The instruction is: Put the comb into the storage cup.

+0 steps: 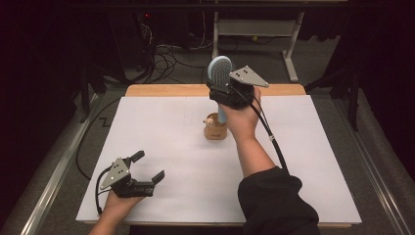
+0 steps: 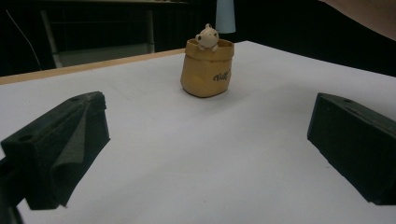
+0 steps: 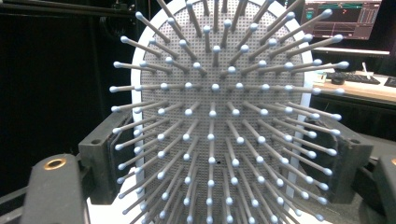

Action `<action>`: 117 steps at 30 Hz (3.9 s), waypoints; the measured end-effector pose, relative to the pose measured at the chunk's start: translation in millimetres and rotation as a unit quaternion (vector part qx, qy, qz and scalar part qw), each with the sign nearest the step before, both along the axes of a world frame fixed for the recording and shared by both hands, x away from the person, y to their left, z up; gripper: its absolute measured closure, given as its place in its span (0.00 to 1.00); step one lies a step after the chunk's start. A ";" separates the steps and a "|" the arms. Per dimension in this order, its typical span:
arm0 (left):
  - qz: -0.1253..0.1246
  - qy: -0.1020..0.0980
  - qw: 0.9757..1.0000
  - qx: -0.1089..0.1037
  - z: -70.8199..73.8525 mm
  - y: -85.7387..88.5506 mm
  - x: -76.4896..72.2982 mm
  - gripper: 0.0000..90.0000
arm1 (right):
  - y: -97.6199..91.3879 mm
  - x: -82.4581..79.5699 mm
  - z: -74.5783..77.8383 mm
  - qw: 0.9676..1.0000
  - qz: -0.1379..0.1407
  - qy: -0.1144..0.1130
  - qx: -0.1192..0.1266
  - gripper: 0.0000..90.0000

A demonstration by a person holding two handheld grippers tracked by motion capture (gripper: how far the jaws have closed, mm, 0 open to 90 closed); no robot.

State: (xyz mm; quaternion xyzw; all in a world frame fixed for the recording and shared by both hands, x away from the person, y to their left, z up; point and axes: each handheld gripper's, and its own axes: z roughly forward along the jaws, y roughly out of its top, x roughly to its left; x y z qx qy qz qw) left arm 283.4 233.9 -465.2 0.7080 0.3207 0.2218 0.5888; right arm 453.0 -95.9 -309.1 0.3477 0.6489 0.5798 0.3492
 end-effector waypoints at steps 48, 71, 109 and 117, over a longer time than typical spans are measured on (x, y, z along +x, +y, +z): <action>-0.002 -0.001 1.000 -0.003 0.7 0.1 -0.3 0.00 | 5.0 15.9 -31.1 1.000 -0.007 0.025 -0.008 0.23; -0.003 -0.002 1.000 -0.002 1.1 0.3 -0.8 0.00 | 7.9 18.3 -48.9 0.999 -0.006 0.038 -0.021 0.23; -0.007 -0.001 1.000 -0.002 0.4 -1.7 -0.8 0.00 | -0.5 18.0 -59.2 0.998 -0.013 0.062 0.002 0.23; -0.007 0.000 1.000 -0.001 0.0 -1.9 -0.5 0.00 | -2.0 17.3 -59.9 0.997 -0.014 0.071 0.013 0.23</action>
